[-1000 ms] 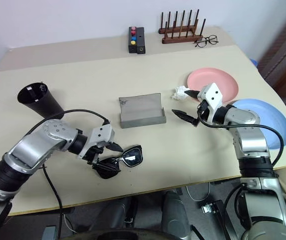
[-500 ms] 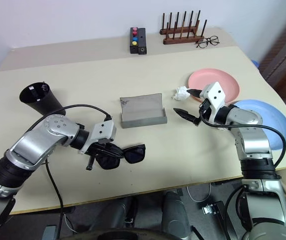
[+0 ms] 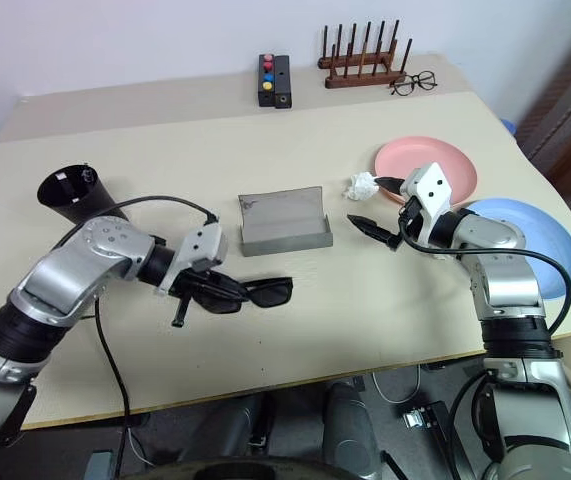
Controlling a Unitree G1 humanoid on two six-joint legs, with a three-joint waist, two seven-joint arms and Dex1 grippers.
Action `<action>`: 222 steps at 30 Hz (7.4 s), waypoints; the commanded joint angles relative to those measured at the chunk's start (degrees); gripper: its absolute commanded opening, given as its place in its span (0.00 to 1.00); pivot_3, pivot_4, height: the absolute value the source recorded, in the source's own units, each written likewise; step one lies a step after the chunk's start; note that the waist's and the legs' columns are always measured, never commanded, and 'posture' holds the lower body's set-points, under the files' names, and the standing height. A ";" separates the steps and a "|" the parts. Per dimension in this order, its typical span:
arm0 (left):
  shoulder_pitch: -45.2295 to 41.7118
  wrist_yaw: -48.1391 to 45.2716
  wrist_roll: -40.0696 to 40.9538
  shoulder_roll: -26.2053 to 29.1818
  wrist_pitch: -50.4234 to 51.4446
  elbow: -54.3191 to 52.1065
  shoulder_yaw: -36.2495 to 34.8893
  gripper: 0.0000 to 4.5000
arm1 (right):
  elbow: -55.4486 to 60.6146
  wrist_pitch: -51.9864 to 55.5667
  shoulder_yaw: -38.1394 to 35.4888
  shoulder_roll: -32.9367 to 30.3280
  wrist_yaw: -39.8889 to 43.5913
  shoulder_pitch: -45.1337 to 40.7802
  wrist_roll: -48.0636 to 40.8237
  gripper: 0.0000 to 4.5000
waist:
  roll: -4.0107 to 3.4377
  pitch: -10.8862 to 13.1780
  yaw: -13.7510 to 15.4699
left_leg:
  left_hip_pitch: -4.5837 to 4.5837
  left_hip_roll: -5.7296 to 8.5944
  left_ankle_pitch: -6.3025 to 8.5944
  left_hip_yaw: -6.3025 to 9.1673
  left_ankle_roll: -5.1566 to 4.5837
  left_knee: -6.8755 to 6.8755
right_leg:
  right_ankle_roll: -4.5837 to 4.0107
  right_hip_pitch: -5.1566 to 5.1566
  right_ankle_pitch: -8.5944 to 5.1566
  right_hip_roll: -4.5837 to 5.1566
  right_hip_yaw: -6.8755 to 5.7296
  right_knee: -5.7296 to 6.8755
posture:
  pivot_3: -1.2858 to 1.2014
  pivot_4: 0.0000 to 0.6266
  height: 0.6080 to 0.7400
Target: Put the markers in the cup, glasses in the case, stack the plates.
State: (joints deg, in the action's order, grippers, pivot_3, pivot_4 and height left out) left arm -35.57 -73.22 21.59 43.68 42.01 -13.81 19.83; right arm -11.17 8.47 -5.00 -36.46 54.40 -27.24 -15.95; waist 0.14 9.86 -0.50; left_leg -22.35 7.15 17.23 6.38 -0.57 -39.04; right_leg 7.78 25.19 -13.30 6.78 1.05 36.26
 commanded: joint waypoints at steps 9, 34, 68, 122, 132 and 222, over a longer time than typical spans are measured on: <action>-18.08 3.49 -3.84 -7.91 -7.81 20.59 -3.49 0.01 | -2.50 -3.08 -0.76 -0.11 -0.23 -3.80 -0.02 1.00 | 0.01 0.01 -0.12 | -0.01 0.00 0.00 -0.01 0.00 0.00 | 0.00 0.02 0.00 -0.01 -0.02 0.00 | 0.52 0.24 1.00; -28.77 -1.15 -17.82 -19.87 -27.00 48.87 -0.61 0.01 | -0.56 -3.74 -1.72 -0.64 -1.53 -1.35 -0.67 1.00 | 0.03 0.02 -0.25 | -0.10 0.02 0.01 -0.04 -0.02 -0.01 | 0.05 0.14 0.02 -0.01 -0.02 0.00 | 0.52 0.24 1.00; -21.93 -1.59 -18.71 -23.39 -16.47 43.30 1.22 0.01 | 9.72 3.42 -11.34 -19.91 22.37 15.71 -13.64 1.00 | 0.02 0.01 0.00 | -0.08 0.03 0.03 -0.05 -0.06 -0.08 | 0.07 0.06 0.04 0.00 -0.02 0.01 | 0.52 0.24 1.00; -30.72 14.75 -28.17 -25.08 -31.71 61.83 -3.16 0.25 | 16.15 3.17 -14.45 -18.01 16.63 21.42 -14.12 1.00 | 0.12 0.06 1.26 | -0.07 0.03 0.04 -0.10 -0.08 -0.15 | 0.15 0.01 0.08 0.01 -0.02 -0.01 | 0.52 0.24 1.00; -26.04 11.03 -30.07 -24.63 -32.92 57.60 -0.25 0.25 | 18.03 3.94 -15.47 -18.02 15.56 23.28 -14.80 1.00 | 0.12 0.06 1.24 | -0.07 0.03 0.04 -0.10 -0.08 -0.15 | 0.16 0.01 0.08 0.01 -0.01 0.00 | 0.52 0.24 1.00; 4.16 15.06 -3.73 -19.58 -23.72 7.29 -10.23 1.00 | -12.47 -2.99 -13.35 -16.57 2.59 21.82 1.18 0.04 | 0.01 -0.03 1.19 | 0.33 0.00 0.07 -0.11 -0.11 -0.13 | 0.15 -0.44 0.09 0.01 0.04 -0.15 | 0.52 0.24 1.00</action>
State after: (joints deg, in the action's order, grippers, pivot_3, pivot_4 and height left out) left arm -31.35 -58.82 17.99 24.09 20.29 -5.69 10.41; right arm -24.27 4.78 -18.35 -53.88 57.71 -6.29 -14.72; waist 0.15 9.83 0.69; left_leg -22.01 7.15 17.30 6.28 -0.67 -39.16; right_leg 7.93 24.73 -13.21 6.79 1.09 36.10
